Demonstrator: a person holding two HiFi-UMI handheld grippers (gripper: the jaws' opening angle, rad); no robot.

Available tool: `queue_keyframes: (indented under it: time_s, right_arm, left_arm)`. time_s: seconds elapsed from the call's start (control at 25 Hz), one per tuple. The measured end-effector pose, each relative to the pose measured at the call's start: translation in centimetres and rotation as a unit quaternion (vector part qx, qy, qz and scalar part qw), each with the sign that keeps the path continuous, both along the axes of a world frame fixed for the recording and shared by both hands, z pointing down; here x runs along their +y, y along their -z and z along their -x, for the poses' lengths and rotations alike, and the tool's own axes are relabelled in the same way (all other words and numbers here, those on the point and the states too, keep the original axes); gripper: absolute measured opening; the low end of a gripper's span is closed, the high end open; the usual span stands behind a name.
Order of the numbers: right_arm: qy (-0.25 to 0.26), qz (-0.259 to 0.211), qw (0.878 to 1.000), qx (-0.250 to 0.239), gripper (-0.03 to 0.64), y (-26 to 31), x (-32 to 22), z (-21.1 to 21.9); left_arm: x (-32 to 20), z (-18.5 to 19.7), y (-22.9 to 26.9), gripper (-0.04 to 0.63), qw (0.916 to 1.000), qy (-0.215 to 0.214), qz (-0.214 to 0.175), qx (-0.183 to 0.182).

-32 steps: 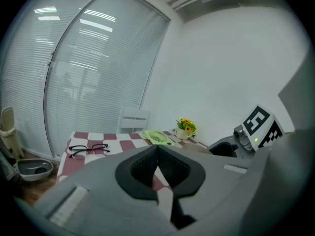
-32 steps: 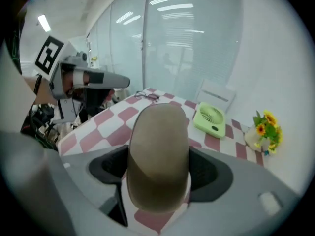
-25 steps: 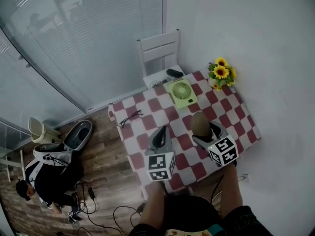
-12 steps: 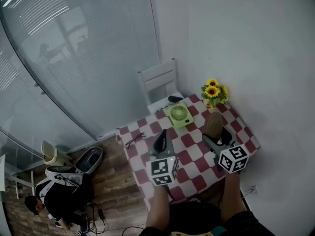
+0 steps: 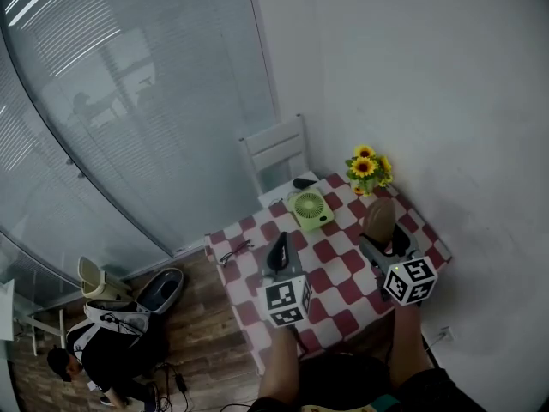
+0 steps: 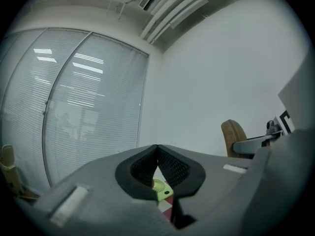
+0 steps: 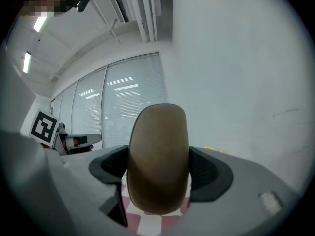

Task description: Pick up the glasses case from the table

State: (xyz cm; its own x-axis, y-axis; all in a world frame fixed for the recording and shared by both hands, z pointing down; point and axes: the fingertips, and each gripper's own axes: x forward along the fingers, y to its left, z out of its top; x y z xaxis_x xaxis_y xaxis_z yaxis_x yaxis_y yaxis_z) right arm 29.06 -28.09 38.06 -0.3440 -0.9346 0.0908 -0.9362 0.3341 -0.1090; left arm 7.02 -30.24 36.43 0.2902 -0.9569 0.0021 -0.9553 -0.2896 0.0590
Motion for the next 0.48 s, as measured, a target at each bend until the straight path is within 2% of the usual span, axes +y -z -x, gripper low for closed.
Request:
queue_keyframes:
  time_s: [0.48]
  right_arm:
    - [-0.008, -0.011, 1.0, 0.016, 0.379, 0.49, 0.14, -0.35]
  left_arm:
    - [0.45, 0.16, 0.03, 0.008, 0.9999, 0.005, -0.001, -0.013]
